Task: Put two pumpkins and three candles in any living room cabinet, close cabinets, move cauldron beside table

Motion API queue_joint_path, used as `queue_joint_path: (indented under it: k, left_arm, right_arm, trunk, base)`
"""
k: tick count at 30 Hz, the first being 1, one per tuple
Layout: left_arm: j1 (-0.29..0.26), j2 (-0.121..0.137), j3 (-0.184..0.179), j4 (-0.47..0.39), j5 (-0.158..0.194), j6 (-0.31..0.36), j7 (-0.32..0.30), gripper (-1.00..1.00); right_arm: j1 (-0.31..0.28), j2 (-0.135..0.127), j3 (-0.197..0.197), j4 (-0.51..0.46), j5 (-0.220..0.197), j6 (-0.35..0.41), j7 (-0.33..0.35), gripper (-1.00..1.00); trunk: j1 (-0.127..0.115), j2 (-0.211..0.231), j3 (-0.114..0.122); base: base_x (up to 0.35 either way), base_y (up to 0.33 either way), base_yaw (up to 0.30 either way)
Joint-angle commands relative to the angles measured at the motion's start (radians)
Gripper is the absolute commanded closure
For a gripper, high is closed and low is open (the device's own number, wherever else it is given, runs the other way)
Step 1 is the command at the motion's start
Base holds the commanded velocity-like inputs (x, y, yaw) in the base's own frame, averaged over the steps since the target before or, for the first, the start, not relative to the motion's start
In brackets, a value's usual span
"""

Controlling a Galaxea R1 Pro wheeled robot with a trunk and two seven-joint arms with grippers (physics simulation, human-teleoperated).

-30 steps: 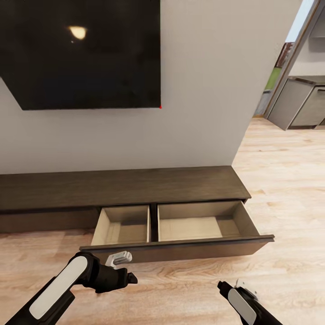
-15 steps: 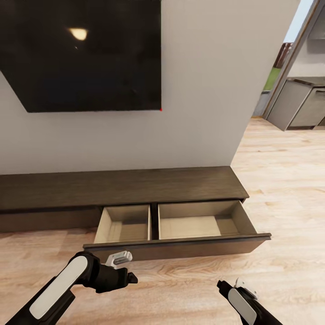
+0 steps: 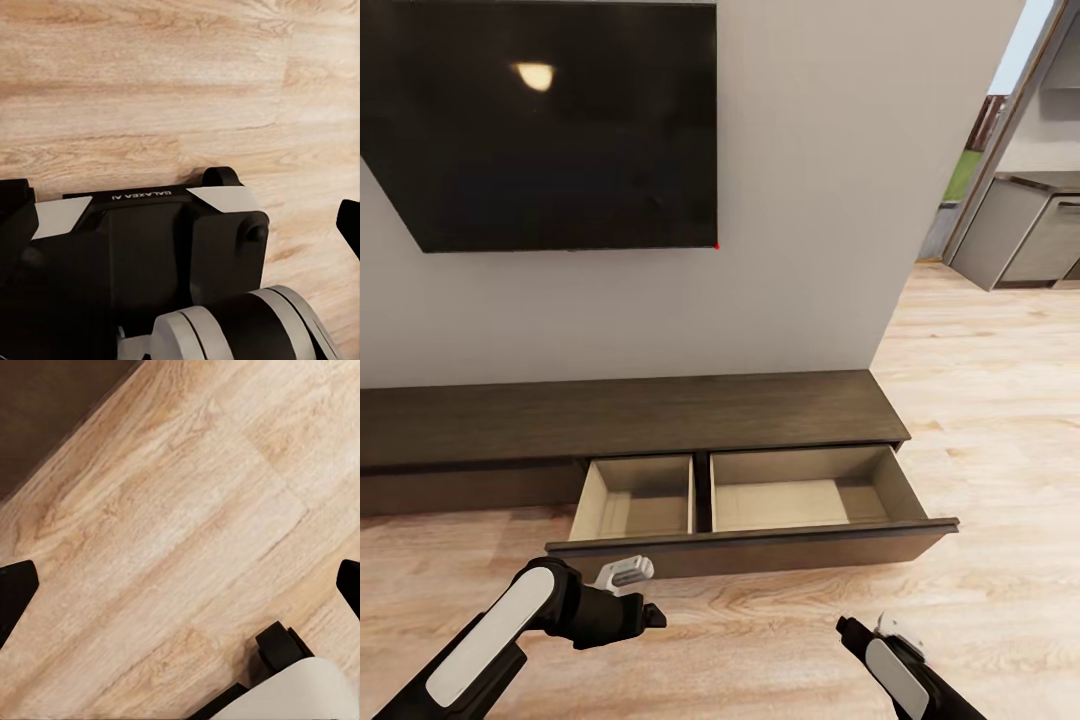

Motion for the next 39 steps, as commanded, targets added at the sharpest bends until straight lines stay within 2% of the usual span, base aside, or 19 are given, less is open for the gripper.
queue_joint_path:
  k: [1, 7, 24, 31, 39]
  left_arm:
    - [-0.001, 0.001, -0.001, -0.001, 0.01, 0.0, 0.01, -1.0]
    - [-0.001, 0.001, -0.001, -0.001, 0.01, 0.0, 0.01, -1.0]
    - [-0.001, 0.0, 0.0, -0.001, 0.011, 0.0, 0.01, -1.0]
    - [-0.001, -0.002, 0.0, -0.001, 0.01, 0.0, 0.01, -1.0]
    - [-0.001, -0.001, 0.003, -0.001, 0.011, 0.0, 0.01, -1.0]
  right_arm:
    - [-0.001, -0.002, 0.006, -0.002, -0.004, 0.004, 0.013, -1.0]
    - [-0.001, -0.006, 0.004, -0.001, -0.008, 0.003, 0.053, -1.0]
    - [-0.001, -0.01, 0.002, 0.011, -0.01, 0.001, 0.056, -1.0]
    - [-0.001, -0.006, 0.002, 0.011, -0.01, -0.002, 0.056, -1.0]
    - [-0.001, -0.003, 0.002, 0.011, -0.01, -0.003, 0.055, -1.0]
  trunk:
    - [0.0, -0.001, -0.001]
    - [0.0, -0.001, -0.001]
    - [0.0, -0.001, -0.001]
    - [0.0, -0.001, -0.001]
    - [0.0, -0.001, -0.001]
  base:
    - [0.0, 0.0, 0.0]
    - [0.0, 0.0, 0.0]
    - [-0.002, 0.0, 0.0]
    - [-0.201, 0.0, 0.0]
    - [-0.039, 0.0, 0.0]
